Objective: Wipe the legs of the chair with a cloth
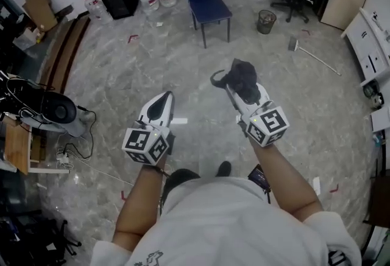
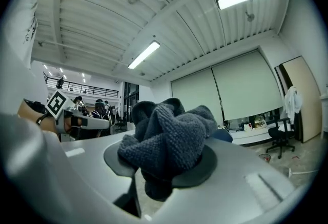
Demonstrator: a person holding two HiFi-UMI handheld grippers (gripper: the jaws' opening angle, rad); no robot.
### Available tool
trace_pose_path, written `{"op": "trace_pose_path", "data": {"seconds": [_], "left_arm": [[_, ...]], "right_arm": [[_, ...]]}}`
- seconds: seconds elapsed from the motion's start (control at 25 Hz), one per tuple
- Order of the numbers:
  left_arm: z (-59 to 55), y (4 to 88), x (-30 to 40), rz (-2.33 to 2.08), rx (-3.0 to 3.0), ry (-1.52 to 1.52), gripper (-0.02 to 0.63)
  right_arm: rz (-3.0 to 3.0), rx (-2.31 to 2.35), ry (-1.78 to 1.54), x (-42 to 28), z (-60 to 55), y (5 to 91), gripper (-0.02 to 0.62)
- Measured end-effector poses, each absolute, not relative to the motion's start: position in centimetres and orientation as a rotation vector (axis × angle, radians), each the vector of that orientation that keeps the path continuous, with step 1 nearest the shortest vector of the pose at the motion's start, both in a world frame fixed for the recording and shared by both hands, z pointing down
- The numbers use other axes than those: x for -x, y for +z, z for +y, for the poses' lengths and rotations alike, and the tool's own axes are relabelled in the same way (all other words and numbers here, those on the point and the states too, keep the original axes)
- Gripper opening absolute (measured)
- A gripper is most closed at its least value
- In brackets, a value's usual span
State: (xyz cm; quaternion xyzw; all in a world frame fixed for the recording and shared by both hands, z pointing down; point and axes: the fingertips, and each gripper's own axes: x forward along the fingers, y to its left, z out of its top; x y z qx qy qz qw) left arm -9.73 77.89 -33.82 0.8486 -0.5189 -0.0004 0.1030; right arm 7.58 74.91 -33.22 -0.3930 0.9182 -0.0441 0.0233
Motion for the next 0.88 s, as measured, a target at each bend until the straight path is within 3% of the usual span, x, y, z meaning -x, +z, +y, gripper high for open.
{"op": "trace_pose_path", "data": {"seconds": [0.44, 0.64, 0.88], "left_arm": [[55.0, -30.6, 13.7, -1.504, -2.57, -0.152, 0.006], [39.8, -32.9, 17.0, -1.411, -2.612, -0.154, 0.005], [26.9, -33.3, 17.4, -1.324, -2.643, -0.139, 0.005]], "right_arm": [[2.856, 1.232, -0.042, -3.9, 52.9, -30.0, 0.126], [2.832, 1.313, -0.035, 0.6, 39.3, -32.4, 0.127], [2.788, 1.379, -0.016, 1.4, 27.7, -32.9, 0.127]]}}
